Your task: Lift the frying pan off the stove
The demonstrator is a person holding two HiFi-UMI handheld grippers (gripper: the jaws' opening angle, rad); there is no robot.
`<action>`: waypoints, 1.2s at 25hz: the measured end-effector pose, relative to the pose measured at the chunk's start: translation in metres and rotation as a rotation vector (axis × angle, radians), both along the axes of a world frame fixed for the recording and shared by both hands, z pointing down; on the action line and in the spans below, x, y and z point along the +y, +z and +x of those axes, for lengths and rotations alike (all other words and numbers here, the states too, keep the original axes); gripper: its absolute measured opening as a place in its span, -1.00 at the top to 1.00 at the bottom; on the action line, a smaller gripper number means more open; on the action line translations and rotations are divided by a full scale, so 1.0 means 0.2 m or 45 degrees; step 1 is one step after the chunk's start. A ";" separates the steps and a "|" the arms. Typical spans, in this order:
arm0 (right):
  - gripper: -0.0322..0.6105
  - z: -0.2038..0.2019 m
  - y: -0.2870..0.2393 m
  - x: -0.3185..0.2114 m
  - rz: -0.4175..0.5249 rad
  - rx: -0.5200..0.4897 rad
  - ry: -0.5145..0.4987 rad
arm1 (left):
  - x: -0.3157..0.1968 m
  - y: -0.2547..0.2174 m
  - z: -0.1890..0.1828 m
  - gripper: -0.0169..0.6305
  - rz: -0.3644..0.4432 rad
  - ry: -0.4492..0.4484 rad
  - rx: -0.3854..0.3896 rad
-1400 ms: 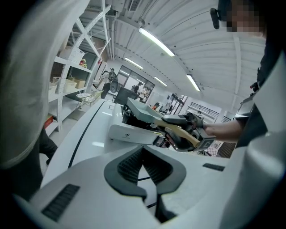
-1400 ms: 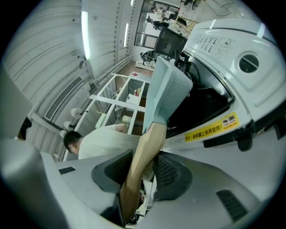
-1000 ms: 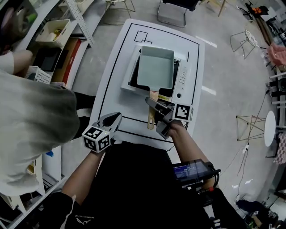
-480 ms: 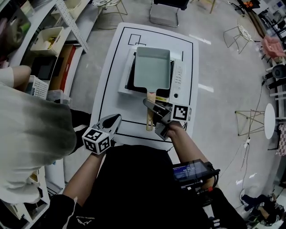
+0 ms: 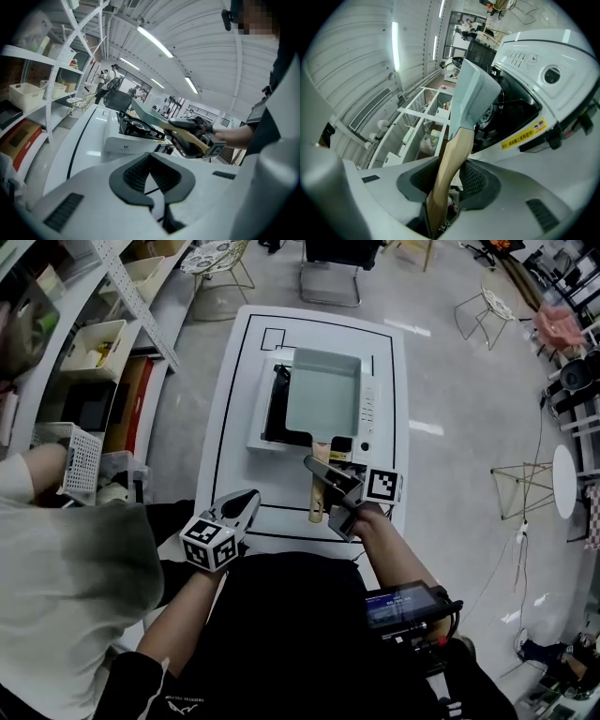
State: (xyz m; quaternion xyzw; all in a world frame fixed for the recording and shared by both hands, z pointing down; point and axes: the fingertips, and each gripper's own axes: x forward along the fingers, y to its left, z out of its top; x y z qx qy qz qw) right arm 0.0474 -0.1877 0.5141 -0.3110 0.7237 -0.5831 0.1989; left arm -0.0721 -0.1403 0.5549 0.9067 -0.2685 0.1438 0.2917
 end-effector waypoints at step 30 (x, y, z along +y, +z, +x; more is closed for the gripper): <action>0.42 0.29 -0.11 0.31 0.103 -0.003 0.352 | 0.02 -0.01 0.32 0.92 0.027 0.380 0.028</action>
